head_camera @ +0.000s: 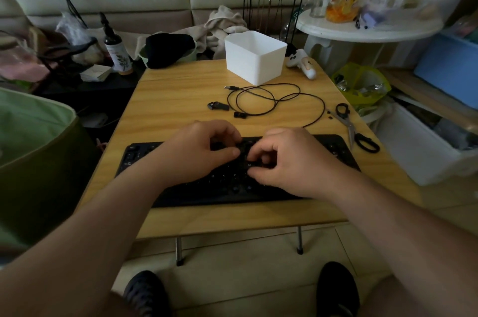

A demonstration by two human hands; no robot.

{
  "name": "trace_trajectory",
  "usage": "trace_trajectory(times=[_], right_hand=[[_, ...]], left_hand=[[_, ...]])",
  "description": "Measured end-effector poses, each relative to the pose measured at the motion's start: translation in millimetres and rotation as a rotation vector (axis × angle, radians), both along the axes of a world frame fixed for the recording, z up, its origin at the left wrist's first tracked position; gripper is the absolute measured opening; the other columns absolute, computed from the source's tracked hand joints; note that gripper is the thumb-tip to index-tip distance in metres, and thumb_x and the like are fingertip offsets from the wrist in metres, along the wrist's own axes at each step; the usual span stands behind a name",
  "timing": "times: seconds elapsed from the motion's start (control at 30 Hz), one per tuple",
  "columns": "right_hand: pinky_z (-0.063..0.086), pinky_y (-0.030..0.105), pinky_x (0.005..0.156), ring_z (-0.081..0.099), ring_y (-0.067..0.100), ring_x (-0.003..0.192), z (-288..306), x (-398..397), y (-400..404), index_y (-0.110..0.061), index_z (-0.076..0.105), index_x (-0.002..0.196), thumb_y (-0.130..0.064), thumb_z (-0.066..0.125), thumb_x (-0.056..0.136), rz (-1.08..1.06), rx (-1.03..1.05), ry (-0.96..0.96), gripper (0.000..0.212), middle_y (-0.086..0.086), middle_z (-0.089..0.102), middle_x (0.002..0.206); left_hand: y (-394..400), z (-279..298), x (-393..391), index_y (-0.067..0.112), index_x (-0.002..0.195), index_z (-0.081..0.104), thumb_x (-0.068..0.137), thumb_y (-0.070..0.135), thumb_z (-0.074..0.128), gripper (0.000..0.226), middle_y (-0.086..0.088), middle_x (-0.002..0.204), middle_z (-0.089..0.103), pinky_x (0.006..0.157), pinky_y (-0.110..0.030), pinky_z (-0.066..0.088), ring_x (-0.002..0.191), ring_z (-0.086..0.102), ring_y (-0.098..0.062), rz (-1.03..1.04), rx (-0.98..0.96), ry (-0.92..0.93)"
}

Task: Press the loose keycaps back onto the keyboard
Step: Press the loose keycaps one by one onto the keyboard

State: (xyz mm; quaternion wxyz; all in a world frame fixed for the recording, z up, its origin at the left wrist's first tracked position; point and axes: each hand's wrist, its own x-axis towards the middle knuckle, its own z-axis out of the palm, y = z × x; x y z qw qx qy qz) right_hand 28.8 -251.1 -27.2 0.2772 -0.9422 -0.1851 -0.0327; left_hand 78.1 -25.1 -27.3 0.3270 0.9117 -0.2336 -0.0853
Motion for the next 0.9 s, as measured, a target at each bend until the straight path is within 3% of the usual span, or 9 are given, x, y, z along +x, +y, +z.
trace_trajectory(times=[0.13, 0.27, 0.53, 0.73, 0.9], right_hand=[[0.049, 0.025, 0.081, 0.053, 0.0, 0.094, -10, -12, 13, -0.038, 0.077, 0.102, -0.044, 0.081, 0.084, 0.036, -0.066, 0.098, 0.02, -0.019, 0.059, 0.095], [0.052, 0.032, 0.084, 0.053, 0.004, 0.095, -14, -12, 22, -0.04, 0.076, 0.102, -0.048, 0.08, 0.083, -0.019, -0.062, 0.113, 0.021, -0.018, 0.06, 0.092], [0.05, 0.026, 0.08, 0.057, 0.0, 0.093, -5, -8, 29, -0.038, 0.077, 0.093, -0.043, 0.081, 0.084, -0.031, -0.07, 0.256, 0.011, -0.023, 0.067, 0.088], [0.055, 0.028, 0.074, 0.06, -0.001, 0.081, 2, -9, 37, -0.035, 0.077, 0.091, -0.038, 0.081, 0.084, -0.054, -0.119, 0.286, 0.009, -0.019, 0.068, 0.084], [0.056, 0.041, 0.09, 0.061, 0.002, 0.089, 1, -11, 42, -0.035, 0.076, 0.088, -0.04, 0.079, 0.085, -0.074, -0.161, 0.263, 0.006, -0.02, 0.068, 0.084]], left_hand=[[16, 0, -5, 0.046, 0.107, 0.067, 0.086, 0.049, 0.076, 0.023, 0.021, 0.105, 0.061, 0.087, -0.016, 0.037, 0.103, 0.047, 0.003, -0.037, 0.167, -0.144], [23, -1, -11, 0.047, 0.104, 0.065, 0.082, 0.057, 0.075, 0.026, 0.02, 0.111, 0.056, 0.087, -0.017, 0.03, 0.108, 0.038, -0.004, -0.048, 0.225, -0.148], [22, -7, -25, 0.048, 0.097, 0.064, 0.075, 0.07, 0.064, 0.031, 0.018, 0.114, 0.054, 0.102, -0.042, 0.04, 0.118, 0.038, -0.012, -0.03, 0.219, -0.135], [14, -12, -31, 0.05, 0.092, 0.062, 0.075, 0.071, 0.061, 0.027, 0.021, 0.112, 0.053, 0.106, -0.046, 0.038, 0.117, 0.037, -0.012, -0.021, 0.196, -0.146], [13, -13, -30, 0.05, 0.091, 0.062, 0.078, 0.07, 0.065, 0.024, 0.021, 0.114, 0.052, 0.105, -0.042, 0.034, 0.118, 0.035, -0.013, 0.001, 0.241, -0.136]])
